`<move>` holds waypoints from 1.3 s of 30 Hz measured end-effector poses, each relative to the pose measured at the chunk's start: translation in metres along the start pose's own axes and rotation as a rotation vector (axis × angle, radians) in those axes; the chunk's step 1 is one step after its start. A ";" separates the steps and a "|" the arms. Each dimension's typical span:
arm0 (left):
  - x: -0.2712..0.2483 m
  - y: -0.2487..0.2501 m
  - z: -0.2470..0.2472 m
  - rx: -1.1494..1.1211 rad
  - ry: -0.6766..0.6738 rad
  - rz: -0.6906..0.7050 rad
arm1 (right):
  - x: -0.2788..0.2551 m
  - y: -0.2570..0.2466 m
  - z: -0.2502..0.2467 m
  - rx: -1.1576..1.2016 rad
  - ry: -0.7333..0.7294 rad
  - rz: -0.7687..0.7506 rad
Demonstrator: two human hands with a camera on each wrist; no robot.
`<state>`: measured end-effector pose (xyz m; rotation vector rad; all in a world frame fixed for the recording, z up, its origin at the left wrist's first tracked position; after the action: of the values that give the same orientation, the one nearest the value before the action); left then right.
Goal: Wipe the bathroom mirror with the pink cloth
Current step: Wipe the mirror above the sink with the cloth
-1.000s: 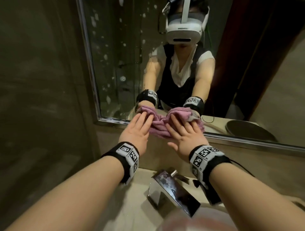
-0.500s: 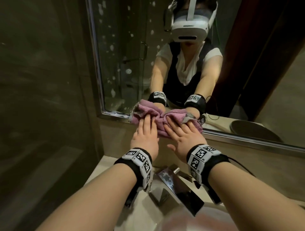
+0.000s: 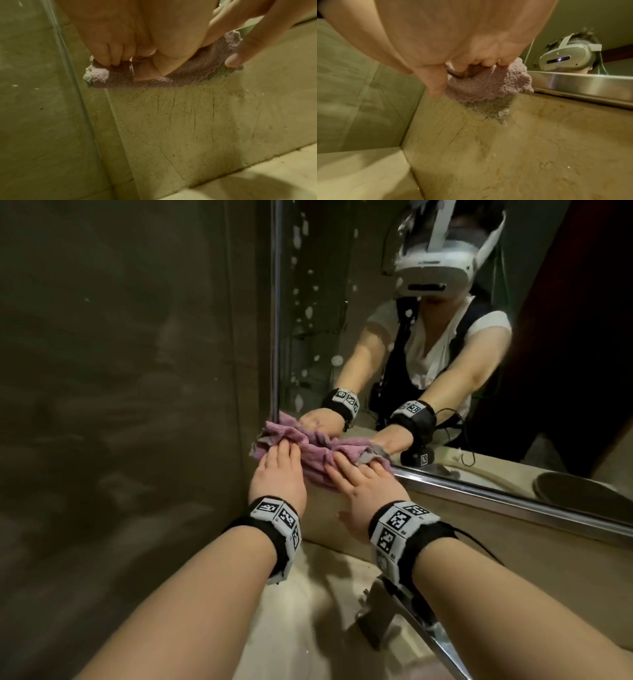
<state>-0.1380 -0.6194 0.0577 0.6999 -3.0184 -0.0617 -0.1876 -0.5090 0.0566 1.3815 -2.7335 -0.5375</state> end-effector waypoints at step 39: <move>0.026 0.019 -0.064 -0.024 0.035 0.100 | 0.000 0.057 -0.077 -0.318 0.365 0.136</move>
<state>-0.1668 -0.6158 0.1235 0.5420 -3.0079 -0.0819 -0.2177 -0.5001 0.1468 1.0852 -2.3104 -0.6090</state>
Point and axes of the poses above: each hand's wrist, its own x-axis towards the middle knuckle, its own z-axis out of the palm, y = z × x, the point moved 5 cm from there along x, towards the middle knuckle, and after that the axes turned 6 degrees about -y, right-handed, at the moved point
